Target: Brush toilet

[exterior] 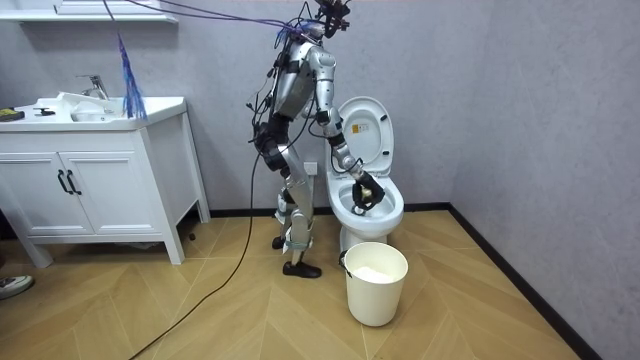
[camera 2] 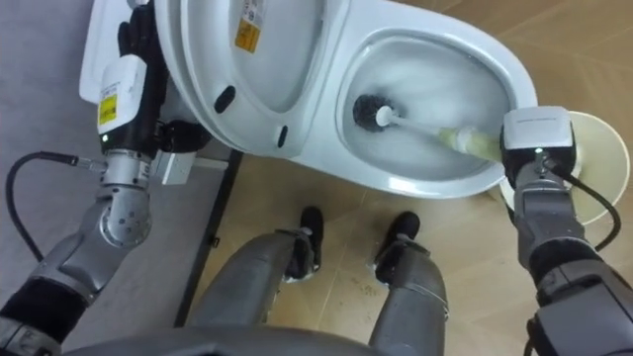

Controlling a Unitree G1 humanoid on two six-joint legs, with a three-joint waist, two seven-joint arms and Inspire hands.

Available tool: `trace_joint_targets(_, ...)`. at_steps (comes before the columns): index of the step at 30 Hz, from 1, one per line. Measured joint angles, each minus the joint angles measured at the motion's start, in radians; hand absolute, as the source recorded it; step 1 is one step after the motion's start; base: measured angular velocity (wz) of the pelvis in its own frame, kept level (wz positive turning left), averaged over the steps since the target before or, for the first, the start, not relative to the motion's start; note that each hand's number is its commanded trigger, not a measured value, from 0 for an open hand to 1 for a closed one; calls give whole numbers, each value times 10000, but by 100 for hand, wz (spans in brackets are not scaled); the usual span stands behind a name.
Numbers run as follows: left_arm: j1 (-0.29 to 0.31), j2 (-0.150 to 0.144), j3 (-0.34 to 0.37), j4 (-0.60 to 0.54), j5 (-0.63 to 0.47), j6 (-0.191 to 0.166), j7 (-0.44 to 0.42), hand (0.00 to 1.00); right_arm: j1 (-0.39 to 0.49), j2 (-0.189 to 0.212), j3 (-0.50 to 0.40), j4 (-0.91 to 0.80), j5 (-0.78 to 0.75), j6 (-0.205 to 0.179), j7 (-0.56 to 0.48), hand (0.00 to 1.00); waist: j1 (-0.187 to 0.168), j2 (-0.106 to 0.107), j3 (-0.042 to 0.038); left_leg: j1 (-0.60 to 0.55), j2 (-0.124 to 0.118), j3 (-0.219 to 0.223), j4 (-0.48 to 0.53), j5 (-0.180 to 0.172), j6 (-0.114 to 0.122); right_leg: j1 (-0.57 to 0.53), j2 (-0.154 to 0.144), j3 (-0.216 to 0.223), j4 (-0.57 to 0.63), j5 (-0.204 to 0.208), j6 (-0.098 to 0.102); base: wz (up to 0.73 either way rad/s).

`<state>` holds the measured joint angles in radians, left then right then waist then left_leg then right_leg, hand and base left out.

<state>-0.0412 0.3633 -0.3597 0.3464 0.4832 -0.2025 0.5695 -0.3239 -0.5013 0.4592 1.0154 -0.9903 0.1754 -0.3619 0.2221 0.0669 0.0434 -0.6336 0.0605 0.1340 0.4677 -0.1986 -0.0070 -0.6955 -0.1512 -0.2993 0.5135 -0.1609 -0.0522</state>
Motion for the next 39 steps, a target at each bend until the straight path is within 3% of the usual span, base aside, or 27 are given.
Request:
trace_joint_targets(8, 116, 184, 314, -224, 252, 225, 113, 0, -95, -188, -627, -702, -18, -224, -188, 100, -376, -134, 7, -381, -78, 78, 205, 24, -22, -537, -176, 116, 395, -96, -55, 1)
trace_joint_targets(11, 118, 268, 421, -218, 270, 292, 84, 0, -26, -94, -593, -1370, -220, -211, 14, 100, -376, -273, -57, -349, -15, 179, 339, 24, -24, -560, -125, 216, 453, -63, -122, -11)
trace_joint_targets(13, 117, 272, 413, -196, 253, 400, 73, 0, 322, -158, -343, -2149, -439, -84, 249, 100, -449, -338, -55, -221, -4, 173, 327, 23, -25, -406, -104, 204, 401, -52, -132, -4)
trace_joint_targets(18, 160, 637, 317, -157, 118, 335, 144, 0, 1678, -158, -215, -5436, -786, 837, 1837, 100, -527, -336, -80, -193, 189, 158, 337, 3, -55, -161, 194, 200, -61, 179, -131, -7)
trace_joint_targets(23, 181, 704, 110, -77, -607, 179, 464, 0, 2353, -169, -222, -6870, -804, 1320, 2781, 100, -498, -270, -121, -178, 371, 117, 321, -87, -132, 57, 444, 37, -313, 398, -223, -8)
trace_joint_targets(25, 243, 757, -9, -134, -609, 231, 628, 0, 2409, -177, -259, -6861, -794, 1320, 2783, 100, -500, -236, -138, -173, 397, 118, 323, -95, -146, 48, 464, 37, -314, 403, -230, 0)
trace_joint_targets(28, 479, 729, -78, -67, -574, 311, 755, 0, 2280, -172, -517, -6250, -626, 1223, 2626, 100, -503, -72, -236, -162, 406, 126, 310, -94, -146, 48, 442, 39, -296, 402, -234, 0)
trace_joint_targets(30, 576, 733, -86, -136, -550, 478, 767, 0, 1857, -181, -660, -5327, -130, 830, 2290, 100, -515, -76, -237, -94, 364, 168, 211, -68, -164, 6, 381, 106, -254, 385, -239, -4)
trace_joint_targets(32, 595, 738, -86, -244, -514, 583, 686, 0, 1606, -190, -818, -4750, 340, 531, 2117, 100, -608, -139, -208, -10, 224, 217, 110, 3, -133, -93, 223, 210, -26, 275, -210, 10)
trace_joint_targets(35, 801, 793, 78, -583, -176, 1013, 549, 0, 1046, -171, -1011, -4136, 484, 208, 1910, 100, -918, -331, -112, -7, -37, 298, 124, 99, -55, -346, -119, 297, 446, 31, -169, 12)
trace_joint_targets(37, 816, 762, 232, -680, -109, 1064, 469, 0, 846, -158, -1081, -4164, 302, 167, 1865, 100, -953, -425, -72, -24, -64, 312, 167, 101, -52, -400, -163, 316, 515, 0, -172, 2)
trace_joint_targets(39, 818, 802, 243, -800, -86, 1100, 420, 0, 877, -117, -960, -4597, 95, 179, 1942, 100, -953, -586, -84, -19, -34, 299, 186, 101, -53, -375, -104, 345, 460, 2, -174, 0)
